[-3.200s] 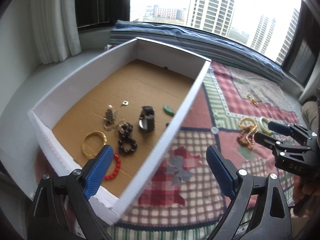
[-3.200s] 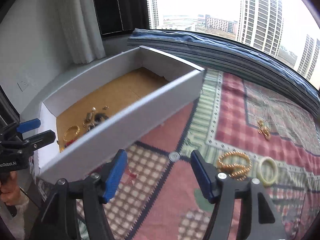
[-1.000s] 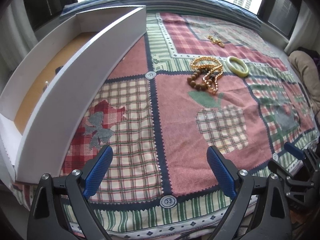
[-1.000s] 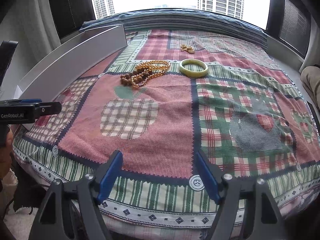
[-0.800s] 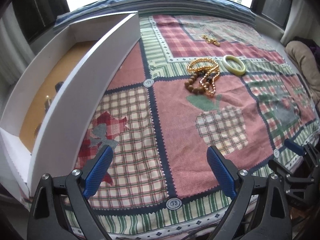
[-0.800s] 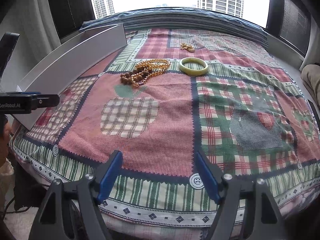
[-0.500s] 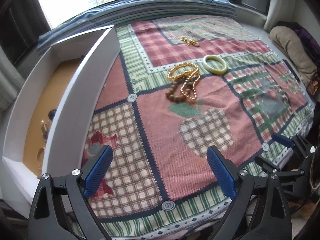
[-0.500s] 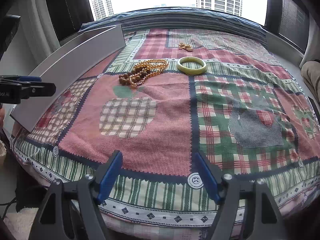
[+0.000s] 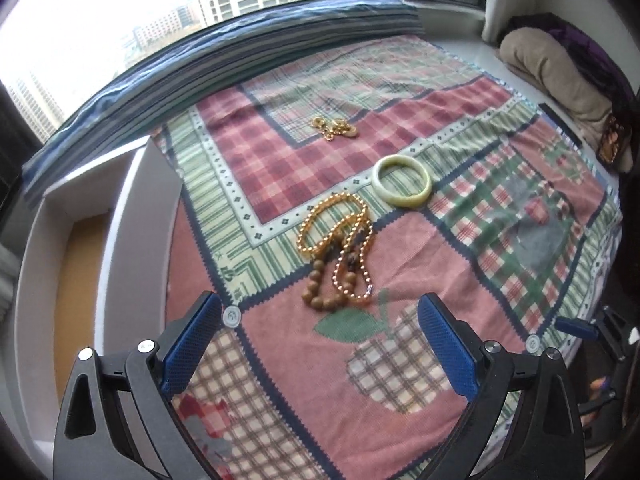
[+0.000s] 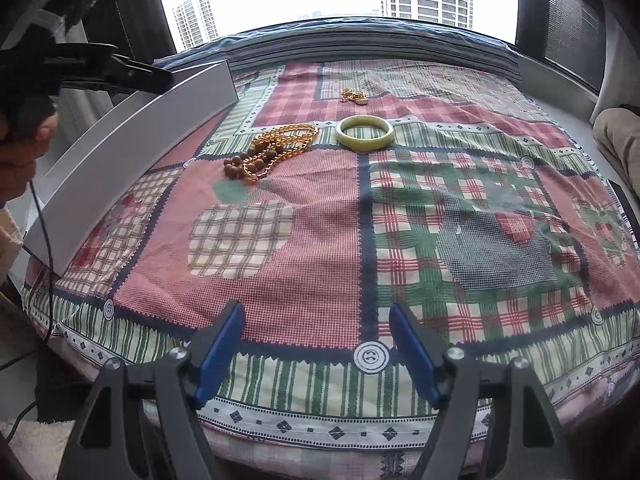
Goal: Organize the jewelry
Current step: 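Move the left tool to the amber bead strand and close on it, then lift the amber bead strand with the left tool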
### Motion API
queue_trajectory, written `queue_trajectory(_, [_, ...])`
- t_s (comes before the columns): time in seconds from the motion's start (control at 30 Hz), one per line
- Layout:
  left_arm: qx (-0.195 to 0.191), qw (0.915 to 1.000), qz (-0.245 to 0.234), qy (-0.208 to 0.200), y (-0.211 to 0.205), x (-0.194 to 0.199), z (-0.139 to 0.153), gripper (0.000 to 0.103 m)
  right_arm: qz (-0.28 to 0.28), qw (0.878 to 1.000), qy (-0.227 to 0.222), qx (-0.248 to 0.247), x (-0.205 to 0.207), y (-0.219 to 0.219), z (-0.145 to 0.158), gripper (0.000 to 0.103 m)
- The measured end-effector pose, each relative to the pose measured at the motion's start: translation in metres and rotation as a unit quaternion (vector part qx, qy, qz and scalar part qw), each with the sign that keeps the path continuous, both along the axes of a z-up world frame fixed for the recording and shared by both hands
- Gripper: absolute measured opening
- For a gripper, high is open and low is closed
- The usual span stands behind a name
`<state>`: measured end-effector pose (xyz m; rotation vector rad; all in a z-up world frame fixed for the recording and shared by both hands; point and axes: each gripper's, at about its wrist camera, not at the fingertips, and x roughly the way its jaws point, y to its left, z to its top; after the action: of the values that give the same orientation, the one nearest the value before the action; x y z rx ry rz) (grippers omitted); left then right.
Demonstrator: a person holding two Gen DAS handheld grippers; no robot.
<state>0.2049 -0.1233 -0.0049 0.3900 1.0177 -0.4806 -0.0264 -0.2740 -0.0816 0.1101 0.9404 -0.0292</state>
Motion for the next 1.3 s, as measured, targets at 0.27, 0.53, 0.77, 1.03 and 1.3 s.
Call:
queue_trajectory(0.27, [0.065, 0.9972, -0.035, 0.011, -0.056, 0.044, -0.063, 0.097, 0.000, 1.000, -0.004, 0.004, -0.005, -0.004, 0.005, 0.076])
queue_trajectory(0.53, [0.102, 0.9927, -0.051, 0.039, -0.078, 0.071, -0.104, 0.085, -0.006, 1.000, 0.005, 0.012, -0.002, -0.010, 0.001, 0.076])
queue_trajectory(0.77, [0.021, 0.9944, -0.020, 0.102, -0.067, 0.090, -0.097, 0.014, -0.015, 1.000, 0.010, 0.022, 0.000, -0.017, -0.001, 0.076])
queue_trajectory(1.03, [-0.145, 0.9800, 0.068, 0.119, -0.013, 0.085, -0.053, 0.014, -0.022, 0.999, 0.010, 0.023, 0.000, -0.020, -0.001, 0.076])
queue_trajectory(1.3, [-0.236, 0.9614, 0.106, 0.095, 0.030, 0.065, 0.014, 0.014, -0.024, 0.999, 0.007, 0.023, -0.002, -0.018, 0.002, 0.076])
